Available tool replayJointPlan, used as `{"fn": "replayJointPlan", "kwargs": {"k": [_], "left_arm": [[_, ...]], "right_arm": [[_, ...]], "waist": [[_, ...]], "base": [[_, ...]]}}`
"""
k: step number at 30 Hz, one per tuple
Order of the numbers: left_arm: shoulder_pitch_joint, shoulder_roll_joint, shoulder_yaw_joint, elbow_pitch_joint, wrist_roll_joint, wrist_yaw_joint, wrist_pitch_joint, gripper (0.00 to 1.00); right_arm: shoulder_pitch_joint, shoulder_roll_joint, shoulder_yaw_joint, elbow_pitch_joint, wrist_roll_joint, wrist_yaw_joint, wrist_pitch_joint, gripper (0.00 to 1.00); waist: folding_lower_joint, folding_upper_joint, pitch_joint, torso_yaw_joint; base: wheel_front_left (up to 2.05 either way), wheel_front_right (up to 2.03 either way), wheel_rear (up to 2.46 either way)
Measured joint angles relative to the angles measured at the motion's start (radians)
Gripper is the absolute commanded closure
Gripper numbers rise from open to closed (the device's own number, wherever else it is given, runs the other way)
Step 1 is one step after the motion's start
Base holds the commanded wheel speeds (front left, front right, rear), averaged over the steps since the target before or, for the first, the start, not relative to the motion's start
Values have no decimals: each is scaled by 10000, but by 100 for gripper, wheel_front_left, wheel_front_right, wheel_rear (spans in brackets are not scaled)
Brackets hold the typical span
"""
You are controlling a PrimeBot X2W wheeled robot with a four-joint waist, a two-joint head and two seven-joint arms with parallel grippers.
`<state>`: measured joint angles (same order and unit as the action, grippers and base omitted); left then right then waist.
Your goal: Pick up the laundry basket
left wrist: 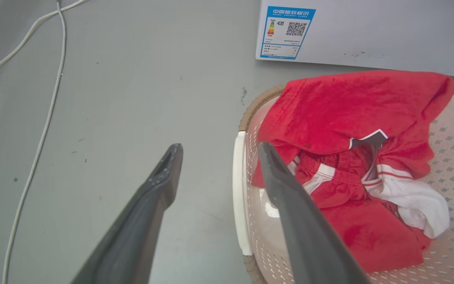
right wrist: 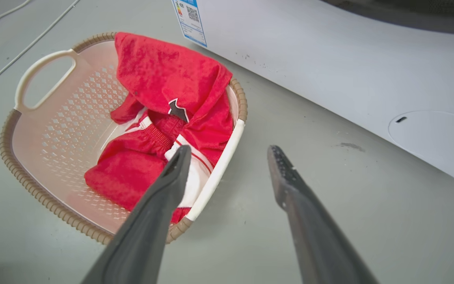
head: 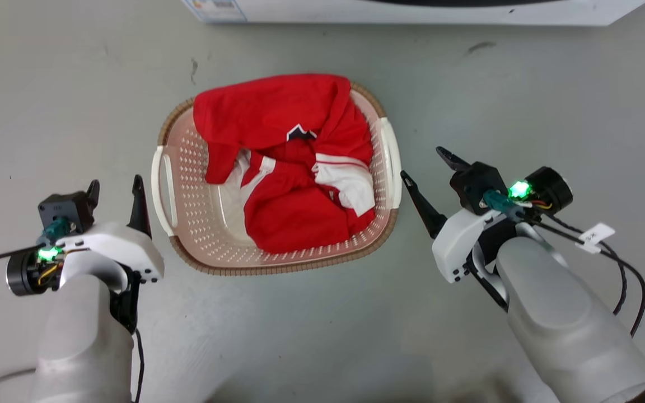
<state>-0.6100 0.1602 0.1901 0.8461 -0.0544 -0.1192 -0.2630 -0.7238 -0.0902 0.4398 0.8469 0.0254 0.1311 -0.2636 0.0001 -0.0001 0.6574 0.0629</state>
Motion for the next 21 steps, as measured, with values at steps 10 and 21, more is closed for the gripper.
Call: {"fn": "replayJointPlan", "kwargs": {"k": [10, 21], "left_arm": [[-736, 6, -128, 719, 2, -12, 0, 0], [-1529, -21, -188, 1496, -104, -36, 0, 0]], "right_arm": [[-1001, -6, 579, 1162, 276, 0, 0, 0], [-1805, 92, 963, 1916, 514, 0, 0, 0]], "waist": [[0, 0, 965, 161], [-1, 0, 1811, 228]], "base": [[0, 0, 0], [0, 0, 0]]}}
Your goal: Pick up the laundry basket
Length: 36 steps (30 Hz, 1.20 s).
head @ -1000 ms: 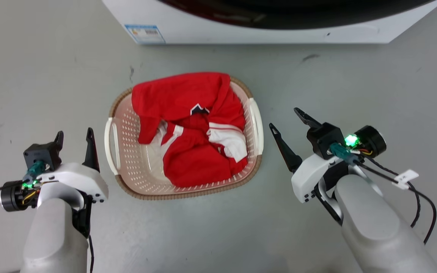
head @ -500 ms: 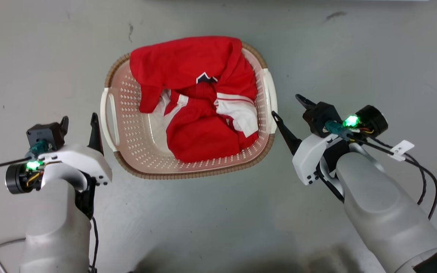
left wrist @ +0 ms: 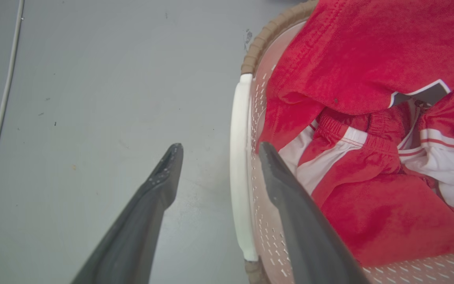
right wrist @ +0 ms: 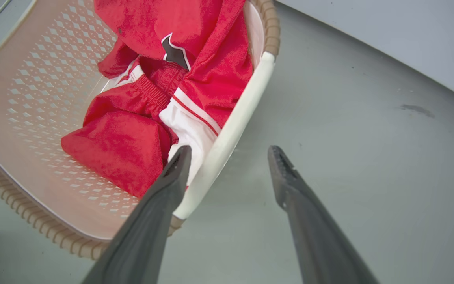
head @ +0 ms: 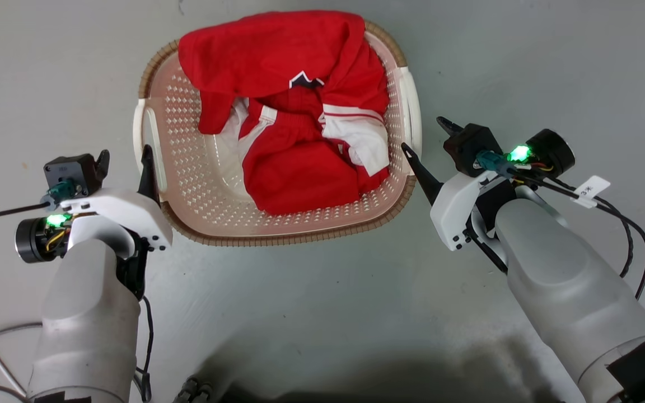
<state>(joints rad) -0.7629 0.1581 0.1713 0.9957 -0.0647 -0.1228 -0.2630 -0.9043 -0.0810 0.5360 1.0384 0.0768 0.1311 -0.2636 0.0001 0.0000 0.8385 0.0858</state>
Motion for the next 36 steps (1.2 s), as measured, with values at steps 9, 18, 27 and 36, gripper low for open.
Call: {"fn": "replayJointPlan", "kwargs": {"k": [9, 18, 27, 36], "left_arm": [[-617, -130, -274, 539, -2, -19, 0, 0], [-894, -228, -470, 869, -81, -50, 0, 18], [-1062, -299, -683, 1233, -192, -79, -44, 100], [-1044, -594, -943, 1526, -485, -81, -4, 100]], "right_arm": [[-691, 105, 387, 750, 113, 2, -2, 0], [-915, 148, 543, 982, 224, 2, -12, 0], [-1037, 242, 604, 1158, 385, 2, -36, 100], [-887, 146, 756, 1576, 571, -38, 13, 100]], "waist": [[0, 0, 659, 135], [0, 0, 952, 189], [-2, 0, 1035, 200], [-1, 0, 565, 269]], "base": [[0, 0, 0], [0, 0, 0], [0, 0, 0], [0, 0, 0]]}}
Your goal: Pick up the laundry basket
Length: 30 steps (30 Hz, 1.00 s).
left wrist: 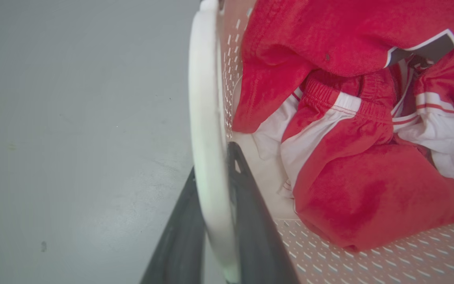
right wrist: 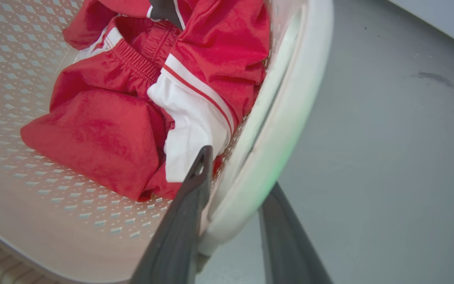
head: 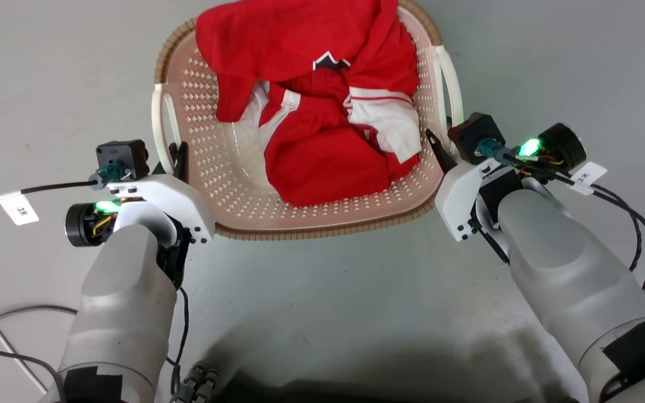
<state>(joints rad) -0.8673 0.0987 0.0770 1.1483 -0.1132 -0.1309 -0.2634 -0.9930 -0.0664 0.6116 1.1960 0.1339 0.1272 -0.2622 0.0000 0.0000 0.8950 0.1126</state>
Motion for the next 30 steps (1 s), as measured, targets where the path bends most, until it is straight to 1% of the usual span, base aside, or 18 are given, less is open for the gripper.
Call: {"fn": "replayJointPlan", "kwargs": {"k": [7, 8, 13, 16, 22, 30], "left_arm": [[264, -40, -384, 272, -222, 2, 10, 100], [387, -44, -639, 485, -330, 2, 10, 100], [612, -71, -1110, 886, -631, 2, 10, 100], [778, -54, -1373, 1089, -861, 2, 59, 100], [1073, 61, -1971, 1267, -1335, 2, 464, 100], [1394, 186, -2761, 1323, -2071, 2, 1220, 100]], "right_arm": [[360, 50, 337, 433, 345, -29, 0, 100], [555, 71, 560, 577, 594, -29, 2, 100], [960, 69, 988, 679, 1085, -31, 199, 100], [1267, 67, 1333, 596, 1498, -33, 504, 100], [1838, 50, 2086, 268, 2493, -42, 1108, 100], [2454, 46, 2968, 196, 3605, -42, 1801, 100]], "waist": [[0, 0, -769, -32], [0, 0, -1193, -84], [0, 0, -1976, -178], [-1, 1, -2485, -253], [-1, 0, -3506, -469], [-1, 0, -4834, -824]], "base": [[0, 0, 0], [0, 0, 0], [0, 0, 0], [0, 0, 0], [0, 0, 0], [0, 0, 0]]}}
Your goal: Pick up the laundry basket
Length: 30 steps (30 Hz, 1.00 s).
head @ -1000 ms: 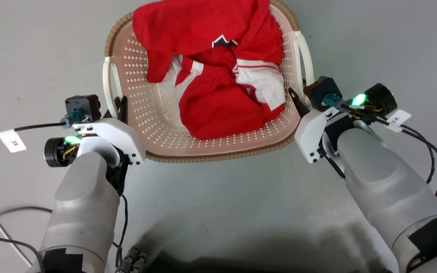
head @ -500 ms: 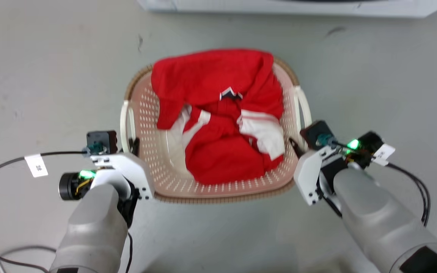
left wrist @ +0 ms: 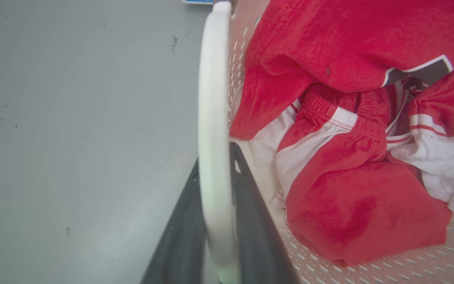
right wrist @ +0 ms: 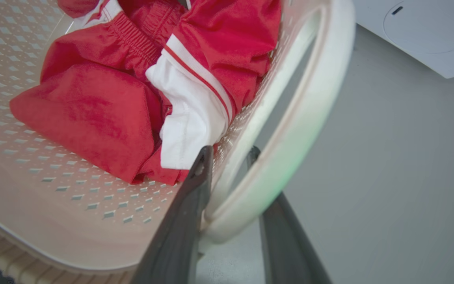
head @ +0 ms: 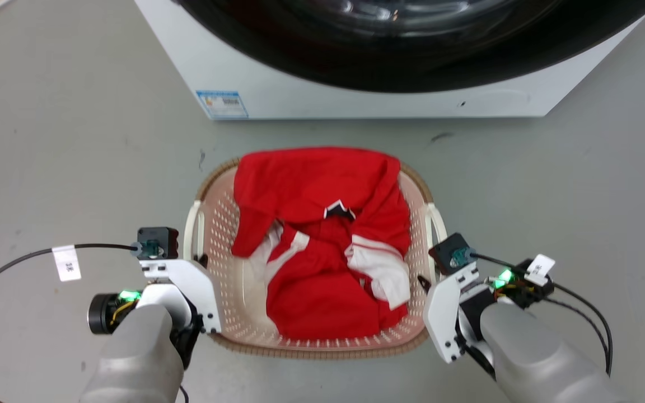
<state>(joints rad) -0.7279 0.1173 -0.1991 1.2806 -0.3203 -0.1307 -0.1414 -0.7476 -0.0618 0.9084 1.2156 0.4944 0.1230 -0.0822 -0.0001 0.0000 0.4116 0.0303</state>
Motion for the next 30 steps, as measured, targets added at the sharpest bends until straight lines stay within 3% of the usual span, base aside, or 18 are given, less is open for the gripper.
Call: {"fn": "replayJointPlan", "kwargs": {"k": [30], "left_arm": [[1864, 520, -2646, -654, -2936, 0, 2619, 100]], "right_arm": [[1546, -238, 2725, -320, 3315, 4, 2167, 100]], "waist": [[0, 1, -4023, -790]], "base": [[0, 0, 0]]}}
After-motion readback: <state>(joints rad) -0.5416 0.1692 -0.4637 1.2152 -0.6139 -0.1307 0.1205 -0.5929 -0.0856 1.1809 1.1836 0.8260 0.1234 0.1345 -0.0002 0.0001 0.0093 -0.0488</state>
